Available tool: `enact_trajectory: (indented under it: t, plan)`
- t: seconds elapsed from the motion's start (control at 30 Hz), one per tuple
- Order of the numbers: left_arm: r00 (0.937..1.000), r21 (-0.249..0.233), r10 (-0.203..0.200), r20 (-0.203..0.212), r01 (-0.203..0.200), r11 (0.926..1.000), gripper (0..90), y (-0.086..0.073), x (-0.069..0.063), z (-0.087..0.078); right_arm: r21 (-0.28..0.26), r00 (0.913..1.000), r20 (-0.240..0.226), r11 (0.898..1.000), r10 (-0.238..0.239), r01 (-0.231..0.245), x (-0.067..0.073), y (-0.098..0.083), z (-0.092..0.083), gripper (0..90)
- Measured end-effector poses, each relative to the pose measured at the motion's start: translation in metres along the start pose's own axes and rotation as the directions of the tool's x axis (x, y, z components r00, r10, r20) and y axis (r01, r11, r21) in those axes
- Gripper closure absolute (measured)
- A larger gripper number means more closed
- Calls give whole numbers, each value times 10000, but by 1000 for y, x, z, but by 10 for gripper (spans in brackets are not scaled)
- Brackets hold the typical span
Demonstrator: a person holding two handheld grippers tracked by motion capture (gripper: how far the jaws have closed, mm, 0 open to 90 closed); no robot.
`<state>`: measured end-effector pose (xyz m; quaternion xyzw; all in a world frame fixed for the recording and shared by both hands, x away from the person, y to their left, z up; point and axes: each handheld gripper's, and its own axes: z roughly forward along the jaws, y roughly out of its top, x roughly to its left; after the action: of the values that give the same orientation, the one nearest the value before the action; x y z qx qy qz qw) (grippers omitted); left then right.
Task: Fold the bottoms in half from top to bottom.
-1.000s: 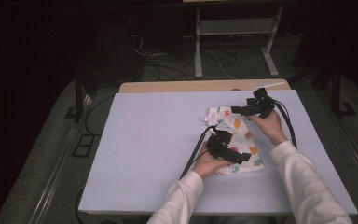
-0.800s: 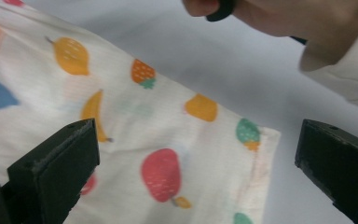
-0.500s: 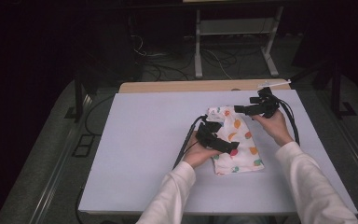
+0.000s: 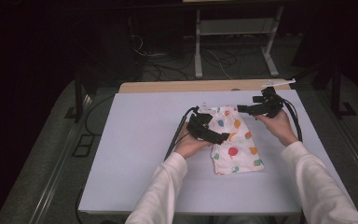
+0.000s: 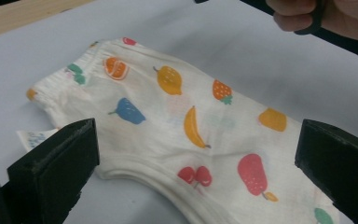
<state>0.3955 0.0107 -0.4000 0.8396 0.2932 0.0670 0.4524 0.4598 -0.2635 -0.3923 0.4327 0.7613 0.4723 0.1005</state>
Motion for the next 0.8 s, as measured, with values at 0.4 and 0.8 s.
enact_trajectory:
  t: [0.4,0.8]
  plan:
    - [9998,-111,178,-99,-179,9998,0,19,19,-8,-135,10000,43,9999,-14,15,-8,2,-5,0]
    - [9985,-6,486,-238,-487,9988,0,45,39,-17,-73,9997,260,10000,-1,3,-15,15,-13,0]
